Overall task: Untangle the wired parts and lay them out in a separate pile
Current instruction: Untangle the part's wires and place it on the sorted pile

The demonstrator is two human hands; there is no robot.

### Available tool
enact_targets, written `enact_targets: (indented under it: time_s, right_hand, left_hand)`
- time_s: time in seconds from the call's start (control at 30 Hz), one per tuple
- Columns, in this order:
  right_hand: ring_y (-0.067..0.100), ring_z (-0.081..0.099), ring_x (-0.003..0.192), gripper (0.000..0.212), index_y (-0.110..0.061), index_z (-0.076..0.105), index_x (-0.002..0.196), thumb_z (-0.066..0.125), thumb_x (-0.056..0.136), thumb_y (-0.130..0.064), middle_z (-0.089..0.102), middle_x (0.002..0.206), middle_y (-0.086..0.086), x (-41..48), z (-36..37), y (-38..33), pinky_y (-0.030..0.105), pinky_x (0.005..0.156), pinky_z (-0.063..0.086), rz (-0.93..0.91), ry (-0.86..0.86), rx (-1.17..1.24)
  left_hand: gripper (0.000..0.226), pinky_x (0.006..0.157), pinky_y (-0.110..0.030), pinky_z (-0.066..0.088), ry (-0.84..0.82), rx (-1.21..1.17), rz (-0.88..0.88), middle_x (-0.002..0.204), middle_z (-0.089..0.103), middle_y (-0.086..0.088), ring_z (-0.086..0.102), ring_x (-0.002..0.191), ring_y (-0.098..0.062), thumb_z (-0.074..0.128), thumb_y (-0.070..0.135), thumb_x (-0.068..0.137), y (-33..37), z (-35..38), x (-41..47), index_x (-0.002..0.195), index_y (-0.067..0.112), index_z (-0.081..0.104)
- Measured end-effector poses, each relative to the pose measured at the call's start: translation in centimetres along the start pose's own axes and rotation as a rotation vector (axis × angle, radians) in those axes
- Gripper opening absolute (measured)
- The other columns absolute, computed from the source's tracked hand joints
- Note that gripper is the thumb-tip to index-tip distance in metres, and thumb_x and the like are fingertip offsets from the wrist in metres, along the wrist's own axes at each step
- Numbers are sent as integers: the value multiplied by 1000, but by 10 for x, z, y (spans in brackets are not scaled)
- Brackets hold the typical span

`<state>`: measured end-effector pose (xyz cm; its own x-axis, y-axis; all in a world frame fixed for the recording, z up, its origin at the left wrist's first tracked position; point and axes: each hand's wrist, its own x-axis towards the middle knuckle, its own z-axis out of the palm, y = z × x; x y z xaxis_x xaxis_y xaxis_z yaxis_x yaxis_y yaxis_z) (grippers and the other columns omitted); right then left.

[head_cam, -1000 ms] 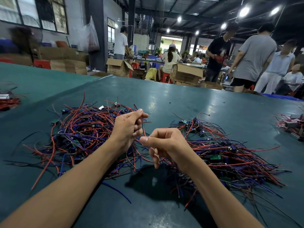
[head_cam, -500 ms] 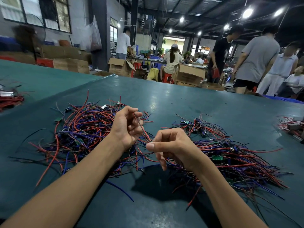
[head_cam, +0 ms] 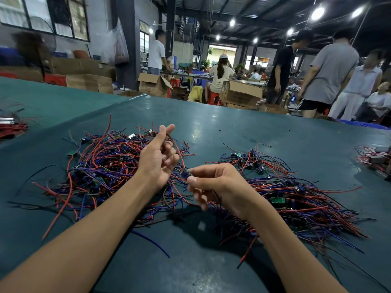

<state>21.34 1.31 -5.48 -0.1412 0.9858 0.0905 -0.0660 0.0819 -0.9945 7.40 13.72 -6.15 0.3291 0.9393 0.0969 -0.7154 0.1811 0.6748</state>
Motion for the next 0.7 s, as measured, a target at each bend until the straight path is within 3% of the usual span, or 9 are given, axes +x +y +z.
enact_targets:
  time_s: [0.13,0.27,0.33,0.5,0.7]
  right_hand:
    - [21,68,66,24,-3,78,98,58,92,8,72,86,17,2,0,-1,28,55,56,-28,17,182]
    - [19,67,63,18,6,70,106,61,92,1,70,85,18,4,-2,-3,27,53,56,-47,137,252]
    - [19,66,59,17,4,72,100,66,87,-5,70,81,16,3,-2,-4,27,50,55,-58,182,261]
    - [18,65,53,13,-8,79,75,71,83,-14,69,73,14,2,-1,-6,26,45,54,-75,218,243]
    - [19,63,52,12,-2,75,87,69,86,-12,66,71,14,0,3,-9,27,47,54,-74,195,248]
  left_hand:
    - [59,43,-20,25,-158,241,-100,63,42,8,33,49,-6,54,61,91,-7,4,-11,124,15,70]
    - [43,49,-30,46,-408,218,-254,67,49,-5,47,50,-18,63,37,87,-12,8,-22,113,5,75]
    - [39,55,-37,51,-500,184,-297,69,51,-7,53,57,-22,60,32,92,-12,7,-24,115,4,74]
    - [38,59,-40,53,-527,177,-274,78,56,-10,59,65,-22,54,36,99,-14,4,-23,116,7,73]
    - [42,60,-39,53,-530,151,-292,76,59,-10,59,65,-23,54,39,100,-16,1,-20,121,6,70]
